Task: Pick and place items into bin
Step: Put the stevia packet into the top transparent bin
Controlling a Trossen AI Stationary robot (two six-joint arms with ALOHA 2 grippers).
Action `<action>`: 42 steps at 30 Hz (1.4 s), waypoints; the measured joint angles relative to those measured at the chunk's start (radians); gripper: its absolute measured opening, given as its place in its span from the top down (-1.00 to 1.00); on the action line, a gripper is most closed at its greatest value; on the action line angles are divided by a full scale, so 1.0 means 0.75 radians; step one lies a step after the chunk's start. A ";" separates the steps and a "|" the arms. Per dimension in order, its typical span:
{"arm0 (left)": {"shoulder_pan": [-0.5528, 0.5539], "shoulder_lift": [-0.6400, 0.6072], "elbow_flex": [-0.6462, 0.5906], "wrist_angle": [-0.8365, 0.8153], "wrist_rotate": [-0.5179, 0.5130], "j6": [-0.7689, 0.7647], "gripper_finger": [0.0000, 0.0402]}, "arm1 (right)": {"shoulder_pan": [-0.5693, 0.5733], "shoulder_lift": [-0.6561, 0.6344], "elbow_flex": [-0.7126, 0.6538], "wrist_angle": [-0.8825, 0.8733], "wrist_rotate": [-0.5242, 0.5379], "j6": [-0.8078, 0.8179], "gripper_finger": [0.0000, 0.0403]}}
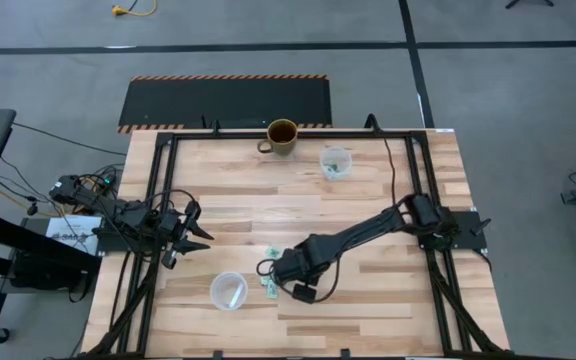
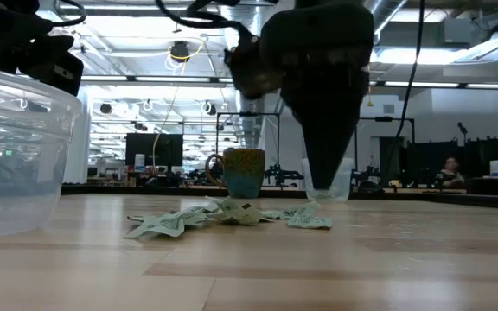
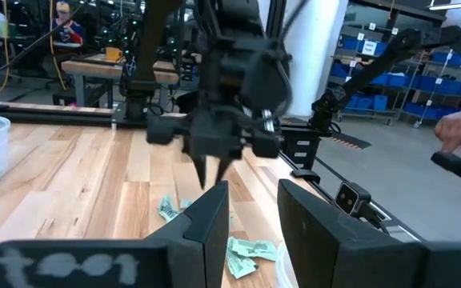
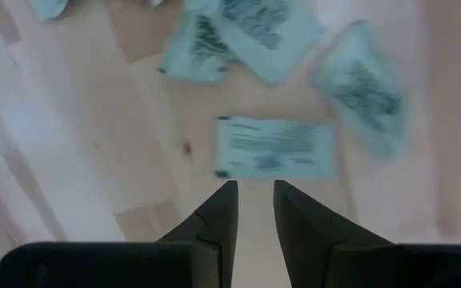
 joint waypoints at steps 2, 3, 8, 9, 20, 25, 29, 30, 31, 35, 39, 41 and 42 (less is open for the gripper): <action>0.000 0.000 0.000 -0.001 0.000 -0.001 0.51 | 0.011 0.031 0.000 0.030 -0.019 -0.001 0.63; 0.000 0.000 0.000 -0.001 0.000 -0.001 0.51 | 0.017 0.049 0.000 0.043 -0.024 -0.001 0.63; 0.000 0.000 0.000 -0.010 0.000 -0.002 0.51 | 0.034 0.115 0.008 0.048 -0.025 -0.001 0.63; 0.000 0.000 0.000 -0.012 0.000 -0.003 0.51 | 0.035 0.130 0.009 0.043 -0.025 -0.002 0.63; 0.000 0.000 0.000 -0.014 0.000 -0.014 0.51 | 0.041 0.142 0.007 0.045 0.005 -0.007 0.79; 0.000 0.000 0.000 -0.036 0.000 -0.038 0.51 | 0.039 0.142 0.008 0.048 -0.036 -0.046 0.96; 0.000 0.000 0.000 -0.064 0.000 -0.065 0.51 | 0.040 0.140 0.008 0.046 -0.045 -0.037 0.99; 0.000 0.000 0.000 -0.064 0.000 -0.069 0.51 | 0.040 0.131 0.006 0.044 -0.053 -0.036 0.99; 0.000 -0.001 0.000 -0.064 0.000 -0.070 0.51 | 0.040 0.125 0.006 0.041 -0.055 -0.036 0.99; 0.000 0.000 0.000 -0.064 0.000 -0.072 0.51 | 0.043 0.090 -0.002 0.011 -0.055 -0.020 1.00; 0.000 0.000 0.000 -0.062 0.000 -0.073 0.51 | 0.043 0.017 -0.006 -0.014 -0.016 -0.014 1.00; 0.000 0.000 0.000 -0.063 -0.001 -0.073 0.51 | 0.043 -0.045 0.000 -0.031 0.020 -0.008 1.00; 0.000 0.000 0.000 -0.063 -0.001 -0.073 0.51 | 0.042 -0.069 0.002 -0.034 0.041 0.001 1.00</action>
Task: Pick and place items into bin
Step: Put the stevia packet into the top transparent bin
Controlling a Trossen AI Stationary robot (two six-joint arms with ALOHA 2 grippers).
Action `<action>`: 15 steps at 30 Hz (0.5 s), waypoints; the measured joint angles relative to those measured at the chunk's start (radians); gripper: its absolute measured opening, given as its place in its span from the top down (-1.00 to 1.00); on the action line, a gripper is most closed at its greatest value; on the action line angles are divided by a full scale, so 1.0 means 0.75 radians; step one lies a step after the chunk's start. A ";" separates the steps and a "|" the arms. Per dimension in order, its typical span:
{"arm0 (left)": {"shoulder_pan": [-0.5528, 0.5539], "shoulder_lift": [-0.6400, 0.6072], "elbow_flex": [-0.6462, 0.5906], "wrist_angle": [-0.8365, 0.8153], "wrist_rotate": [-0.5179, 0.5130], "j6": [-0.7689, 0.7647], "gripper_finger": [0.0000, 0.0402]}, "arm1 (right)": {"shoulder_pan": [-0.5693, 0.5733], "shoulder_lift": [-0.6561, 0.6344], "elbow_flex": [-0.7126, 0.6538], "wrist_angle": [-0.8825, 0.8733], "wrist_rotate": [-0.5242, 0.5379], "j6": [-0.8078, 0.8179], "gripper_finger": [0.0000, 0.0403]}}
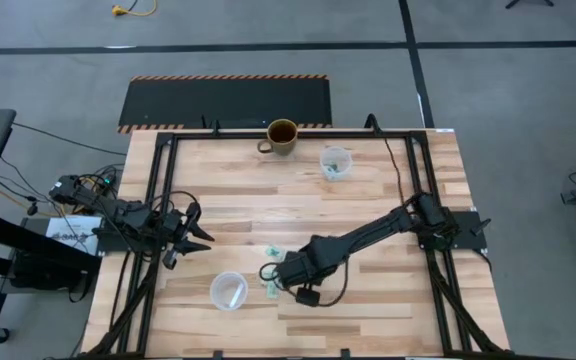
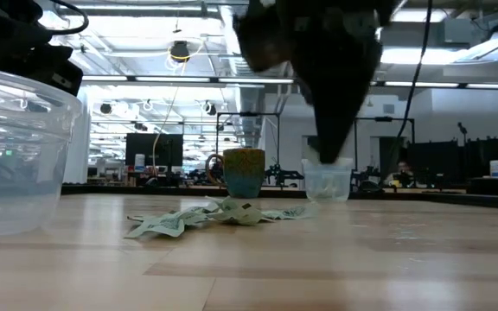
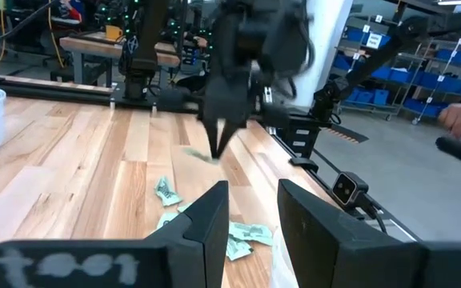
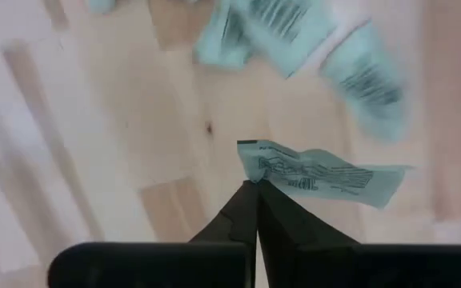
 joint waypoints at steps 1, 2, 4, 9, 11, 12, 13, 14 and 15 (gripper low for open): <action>0.000 0.000 0.000 0.001 0.000 0.000 0.51 | 0.000 -0.022 -0.001 -0.015 0.028 0.010 1.00; 0.000 0.000 0.000 0.001 0.000 0.000 0.51 | -0.001 -0.045 -0.004 -0.037 0.055 0.019 1.00; 0.000 0.000 0.000 0.001 0.000 0.000 0.51 | -0.003 -0.100 -0.004 -0.039 0.110 0.036 1.00; 0.000 0.000 0.000 0.004 0.000 0.000 0.51 | -0.012 -0.248 0.000 -0.121 0.273 0.064 1.00; 0.000 0.000 0.000 0.004 0.000 0.000 0.51 | -0.024 -0.302 0.000 -0.155 0.336 0.082 1.00; 0.000 0.000 0.000 0.004 0.000 0.000 0.51 | -0.031 -0.333 0.000 -0.182 0.367 0.089 1.00; 0.000 0.000 0.000 0.004 0.000 0.000 0.51 | -0.040 -0.362 0.000 -0.215 0.400 0.090 1.00; 0.000 0.000 0.000 0.004 0.000 0.000 0.51 | -0.049 -0.389 0.000 -0.236 0.431 0.090 1.00; 0.000 0.000 0.000 0.004 0.000 0.000 0.51 | -0.060 -0.410 0.000 -0.258 0.463 0.090 1.00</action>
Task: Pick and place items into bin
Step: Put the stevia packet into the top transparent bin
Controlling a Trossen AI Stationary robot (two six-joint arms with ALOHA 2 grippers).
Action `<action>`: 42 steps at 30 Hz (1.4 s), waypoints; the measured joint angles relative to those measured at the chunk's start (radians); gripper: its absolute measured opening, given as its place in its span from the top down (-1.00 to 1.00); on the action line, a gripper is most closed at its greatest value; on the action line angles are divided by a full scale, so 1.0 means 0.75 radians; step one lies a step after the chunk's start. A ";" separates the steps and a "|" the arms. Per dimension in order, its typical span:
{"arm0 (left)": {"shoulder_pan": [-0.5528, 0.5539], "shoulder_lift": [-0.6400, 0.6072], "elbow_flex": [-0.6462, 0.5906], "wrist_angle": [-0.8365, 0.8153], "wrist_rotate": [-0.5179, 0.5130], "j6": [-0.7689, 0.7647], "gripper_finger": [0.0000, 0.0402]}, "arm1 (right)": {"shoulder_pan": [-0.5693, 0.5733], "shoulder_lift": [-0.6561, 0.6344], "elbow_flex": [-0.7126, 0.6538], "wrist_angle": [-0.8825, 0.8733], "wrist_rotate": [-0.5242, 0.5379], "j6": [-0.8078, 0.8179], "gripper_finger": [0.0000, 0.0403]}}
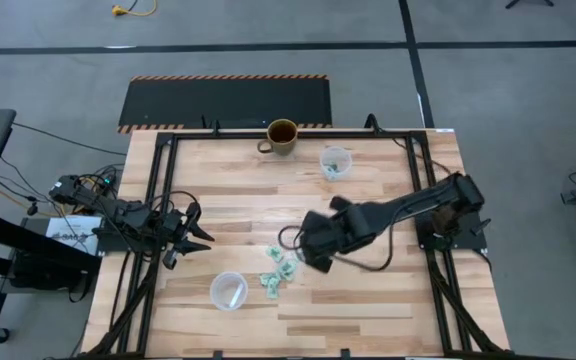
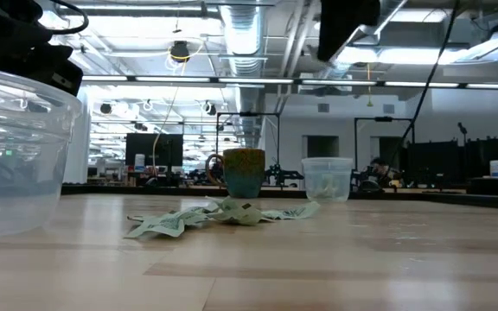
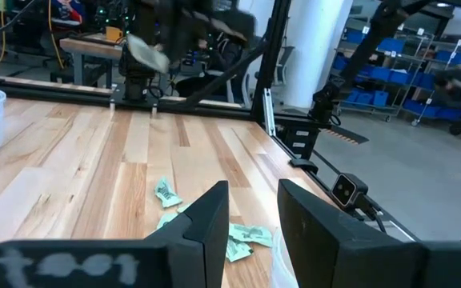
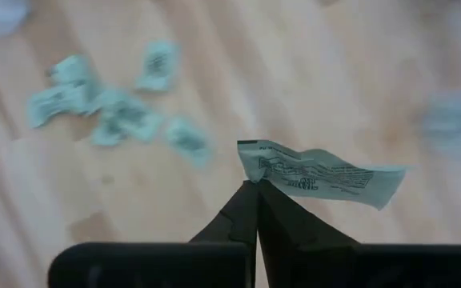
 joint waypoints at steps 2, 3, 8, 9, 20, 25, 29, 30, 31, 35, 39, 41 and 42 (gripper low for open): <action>0.000 0.000 0.000 0.000 0.000 0.000 0.51 | -0.028 -0.042 0.000 -0.056 0.058 0.000 1.00; 0.000 0.000 0.000 0.000 0.000 0.001 0.51 | -0.046 -0.062 0.000 -0.076 0.080 -0.001 1.00; 0.000 0.000 0.000 -0.001 0.000 0.001 0.51 | -0.165 -0.144 0.002 -0.151 0.118 -0.094 1.00; 0.000 0.000 0.000 -0.001 0.000 0.001 0.51 | -0.193 -0.154 0.002 -0.155 0.114 -0.133 1.00; 0.000 0.000 0.000 -0.001 -0.001 0.002 0.51 | -0.569 -0.157 0.002 -0.139 -0.007 -0.663 1.00; 0.000 0.000 0.000 0.007 -0.001 0.001 0.51 | -0.758 -0.152 -0.001 -0.089 -0.097 -0.877 1.00; 0.000 0.000 0.000 0.024 -0.009 -0.005 0.51 | -0.900 -0.149 -0.011 -0.039 -0.257 -0.982 1.00; 0.000 0.000 0.000 0.024 -0.013 -0.007 0.51 | -0.928 -0.150 -0.011 -0.036 -0.284 -1.006 1.00; 0.000 0.000 0.000 0.023 -0.018 -0.007 0.51 | -0.956 -0.150 -0.011 -0.037 -0.314 -1.029 1.00; 0.000 0.000 0.000 0.023 -0.044 -0.008 0.51 | -1.045 -0.141 -0.011 -0.024 -0.424 -1.095 1.00; 0.000 0.000 0.000 0.013 -0.063 -0.005 0.51 | -1.091 -0.141 -0.011 -0.024 -0.487 -1.129 1.00; 0.000 0.001 0.000 0.003 -0.068 0.002 0.51 | -1.098 -0.141 -0.011 -0.024 -0.510 -1.155 1.00; 0.000 0.000 0.000 0.003 -0.068 0.007 0.51 | -1.098 -0.141 -0.011 -0.024 -0.521 -1.180 1.00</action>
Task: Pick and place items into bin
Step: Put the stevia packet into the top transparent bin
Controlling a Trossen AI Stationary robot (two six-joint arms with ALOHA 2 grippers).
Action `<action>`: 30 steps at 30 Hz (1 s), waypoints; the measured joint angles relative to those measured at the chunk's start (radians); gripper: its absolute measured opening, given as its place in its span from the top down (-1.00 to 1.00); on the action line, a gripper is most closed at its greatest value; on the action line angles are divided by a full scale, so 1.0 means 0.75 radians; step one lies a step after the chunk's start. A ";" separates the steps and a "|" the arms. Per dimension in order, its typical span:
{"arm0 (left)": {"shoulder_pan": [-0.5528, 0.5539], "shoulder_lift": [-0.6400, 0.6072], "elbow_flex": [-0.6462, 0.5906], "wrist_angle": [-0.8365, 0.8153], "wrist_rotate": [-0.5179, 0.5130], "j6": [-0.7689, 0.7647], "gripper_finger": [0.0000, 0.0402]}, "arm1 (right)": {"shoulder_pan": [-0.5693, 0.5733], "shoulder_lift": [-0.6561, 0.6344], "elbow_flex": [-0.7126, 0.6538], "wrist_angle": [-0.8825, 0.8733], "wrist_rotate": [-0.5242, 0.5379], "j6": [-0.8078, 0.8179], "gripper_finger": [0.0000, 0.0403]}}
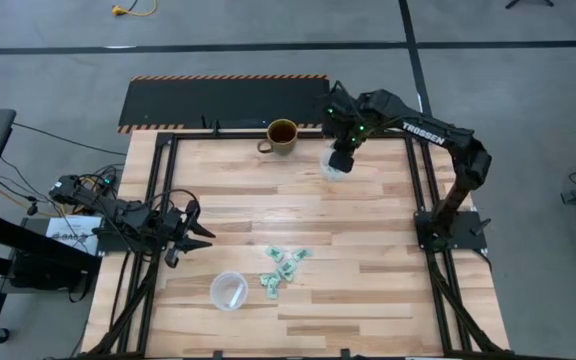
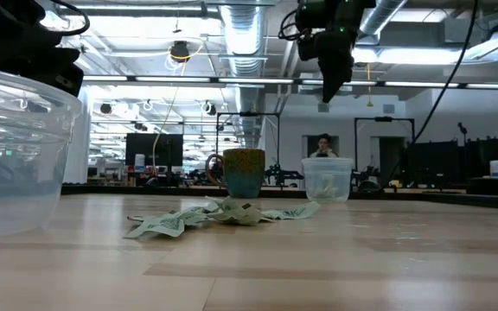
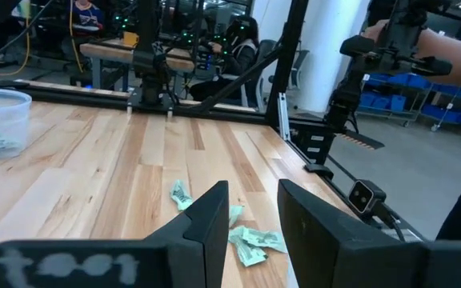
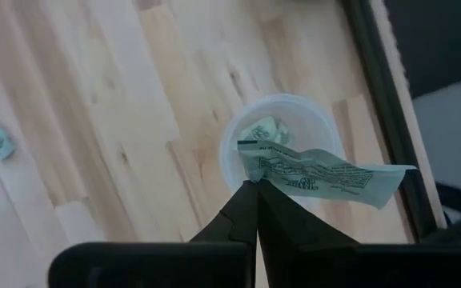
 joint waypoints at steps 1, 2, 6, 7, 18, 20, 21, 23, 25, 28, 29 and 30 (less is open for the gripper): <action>0.000 0.000 0.000 0.000 0.000 0.007 0.51 | -0.002 0.000 -0.001 0.001 -0.006 -0.026 1.00; 0.000 0.000 0.000 0.000 -0.001 0.013 0.51 | -0.008 0.000 -0.011 0.014 -0.009 -0.053 1.00; 0.000 0.000 0.000 0.000 -0.001 0.045 0.51 | -0.051 -0.001 -0.105 0.092 -0.014 -0.091 1.00; 0.000 0.000 -0.001 0.000 -0.001 0.054 0.51 | -0.064 -0.001 -0.130 0.093 -0.014 -0.088 1.00; -0.001 0.000 0.000 -0.001 -0.003 0.101 0.51 | -0.073 -0.001 -0.376 0.268 -0.017 -0.110 1.00; -0.001 0.000 -0.001 -0.001 -0.003 0.099 0.51 | -0.075 0.000 -0.396 0.292 -0.014 -0.113 1.00; 0.000 0.000 0.000 -0.001 -0.003 0.098 0.51 | -0.075 0.000 -0.396 0.301 -0.015 -0.114 1.00; 0.000 0.000 0.000 -0.001 -0.003 0.097 0.51 | -0.073 -0.001 -0.396 0.319 -0.014 -0.114 1.00; 0.000 0.000 0.000 -0.001 -0.003 0.095 0.51 | -0.073 -0.001 -0.396 0.355 -0.010 -0.111 1.00; 0.000 0.000 -0.001 -0.001 -0.003 0.092 0.51 | -0.073 -0.001 -0.396 0.373 -0.008 -0.094 1.00; 0.000 0.000 0.000 -0.001 -0.003 0.092 0.51 | -0.073 -0.001 -0.396 0.373 -0.007 -0.094 1.00; 0.000 0.000 -0.001 -0.001 -0.003 0.091 0.51 | -0.074 -0.001 -0.396 0.373 -0.006 -0.095 1.00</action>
